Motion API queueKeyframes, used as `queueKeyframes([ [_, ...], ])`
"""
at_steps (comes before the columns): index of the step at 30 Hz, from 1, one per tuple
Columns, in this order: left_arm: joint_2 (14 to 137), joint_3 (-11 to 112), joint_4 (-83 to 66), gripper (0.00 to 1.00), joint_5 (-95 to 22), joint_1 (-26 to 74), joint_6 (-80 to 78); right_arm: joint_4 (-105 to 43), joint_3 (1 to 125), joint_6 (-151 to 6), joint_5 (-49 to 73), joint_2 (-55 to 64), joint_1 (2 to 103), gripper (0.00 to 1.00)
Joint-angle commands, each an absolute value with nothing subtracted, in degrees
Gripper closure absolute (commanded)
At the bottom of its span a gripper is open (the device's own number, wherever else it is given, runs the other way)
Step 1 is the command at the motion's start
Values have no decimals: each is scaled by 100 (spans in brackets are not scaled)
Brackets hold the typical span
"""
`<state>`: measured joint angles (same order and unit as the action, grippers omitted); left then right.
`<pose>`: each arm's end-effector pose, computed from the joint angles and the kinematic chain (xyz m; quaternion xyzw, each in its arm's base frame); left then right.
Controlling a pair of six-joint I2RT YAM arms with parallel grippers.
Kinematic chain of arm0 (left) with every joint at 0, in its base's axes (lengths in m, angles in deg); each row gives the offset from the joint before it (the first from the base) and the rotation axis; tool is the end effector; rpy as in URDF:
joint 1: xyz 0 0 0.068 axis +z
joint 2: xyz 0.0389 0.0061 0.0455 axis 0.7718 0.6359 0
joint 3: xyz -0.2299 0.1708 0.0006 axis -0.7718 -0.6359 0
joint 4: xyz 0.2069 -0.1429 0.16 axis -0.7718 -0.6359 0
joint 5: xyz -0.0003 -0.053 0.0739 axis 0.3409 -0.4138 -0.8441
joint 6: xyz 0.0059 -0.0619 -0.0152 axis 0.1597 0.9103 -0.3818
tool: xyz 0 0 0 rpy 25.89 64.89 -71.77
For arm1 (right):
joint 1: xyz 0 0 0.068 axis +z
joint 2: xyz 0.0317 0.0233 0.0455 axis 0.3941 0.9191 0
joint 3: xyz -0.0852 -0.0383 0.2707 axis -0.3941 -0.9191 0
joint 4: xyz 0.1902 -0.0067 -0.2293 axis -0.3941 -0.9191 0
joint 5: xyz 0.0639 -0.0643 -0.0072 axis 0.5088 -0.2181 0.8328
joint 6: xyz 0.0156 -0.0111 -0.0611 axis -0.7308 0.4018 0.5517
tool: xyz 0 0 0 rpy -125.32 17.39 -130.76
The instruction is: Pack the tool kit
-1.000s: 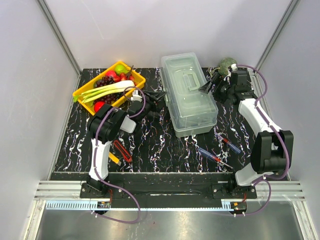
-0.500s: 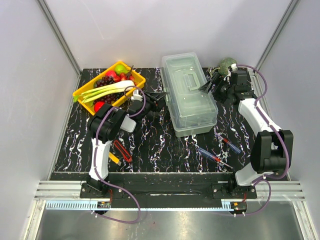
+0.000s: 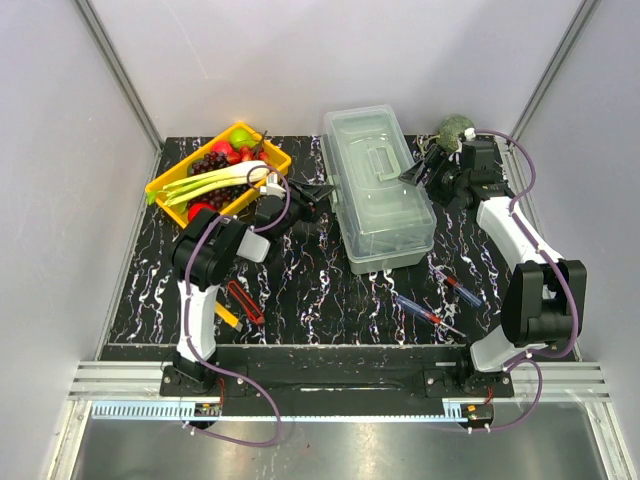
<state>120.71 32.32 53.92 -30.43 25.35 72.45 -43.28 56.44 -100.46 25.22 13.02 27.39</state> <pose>0.4033 -0.2029 0.1107 -0.2815 0.6618 -0.6157 0.3221 0.4040 0.0470 0.2805 0.1455 0.8585 0.3028 0.3874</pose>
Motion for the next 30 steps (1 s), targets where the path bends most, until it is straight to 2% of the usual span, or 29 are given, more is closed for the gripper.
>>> queueKeyframes([
  [1, 11317, 3589, 6182, 82, -1797, 2186, 6382, -4791, 5398, -10177, 2629, 1658, 3068, 17],
  [15, 11027, 3423, 5996, 83, -1683, 2344, 6223, -4791, 5345, -10414, 2505, 1728, 3068, 18],
  [17, 11088, 3326, 6346, 82, -1656, 2414, 6459, -4782, 5336, -10449, 2497, 1728, 3068, 18],
  [22, 11913, 3334, 8455, 78, -1762, 2590, 8094, -4510, 5205, -10520, 2690, 1720, 3068, 18],
  [30, 11686, 3107, 8308, 78, -1858, 2687, 7902, -4439, 5160, -10590, 2567, 1693, 3068, 18],
])
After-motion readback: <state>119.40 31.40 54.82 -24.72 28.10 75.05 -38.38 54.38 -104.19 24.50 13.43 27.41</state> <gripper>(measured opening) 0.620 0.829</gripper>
